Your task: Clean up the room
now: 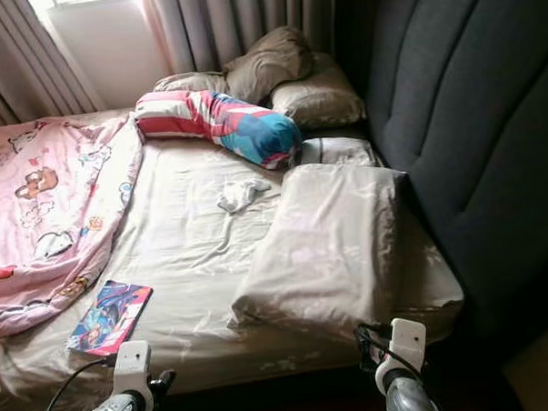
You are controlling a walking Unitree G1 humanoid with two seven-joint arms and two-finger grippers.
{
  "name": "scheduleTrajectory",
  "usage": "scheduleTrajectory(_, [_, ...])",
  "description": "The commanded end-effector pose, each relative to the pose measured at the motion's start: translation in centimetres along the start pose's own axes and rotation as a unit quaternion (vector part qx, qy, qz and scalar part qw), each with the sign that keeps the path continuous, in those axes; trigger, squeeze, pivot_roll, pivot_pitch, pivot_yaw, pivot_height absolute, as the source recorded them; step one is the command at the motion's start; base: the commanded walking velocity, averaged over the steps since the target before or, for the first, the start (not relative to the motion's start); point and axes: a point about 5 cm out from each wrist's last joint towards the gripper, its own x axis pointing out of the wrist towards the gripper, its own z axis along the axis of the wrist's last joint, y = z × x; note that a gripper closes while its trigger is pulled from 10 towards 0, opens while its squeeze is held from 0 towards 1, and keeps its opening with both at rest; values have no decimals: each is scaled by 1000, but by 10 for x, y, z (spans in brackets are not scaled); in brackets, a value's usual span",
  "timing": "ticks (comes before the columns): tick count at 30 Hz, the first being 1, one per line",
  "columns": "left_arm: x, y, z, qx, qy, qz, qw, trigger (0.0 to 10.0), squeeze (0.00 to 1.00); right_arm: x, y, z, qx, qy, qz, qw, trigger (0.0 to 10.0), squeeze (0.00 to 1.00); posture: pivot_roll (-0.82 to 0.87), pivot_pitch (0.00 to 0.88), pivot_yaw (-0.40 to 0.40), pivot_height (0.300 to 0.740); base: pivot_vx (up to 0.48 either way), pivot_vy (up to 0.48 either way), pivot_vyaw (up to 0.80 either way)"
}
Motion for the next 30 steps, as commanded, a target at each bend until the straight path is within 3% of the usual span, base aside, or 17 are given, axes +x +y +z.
scheduleTrajectory(1, [-1,3,-5,6,14,2,1000,10000,0,1,2,2,4,-2,-1,1000,10000,0,-130,0,60,719,334,0,0])
scheduleTrajectory(13, [-1,2,-5,12,14,-2,1000,10000,0,1,2,2,8,-1,-4,1000,10000,0,-133,0,62,719,331,0,0])
scheduleTrajectory(30, [-1,0,-6,11,12,-2,1000,10000,0,2,5,-2,16,23,8,1000,10000,0,-128,1,62,719,0,0,0])
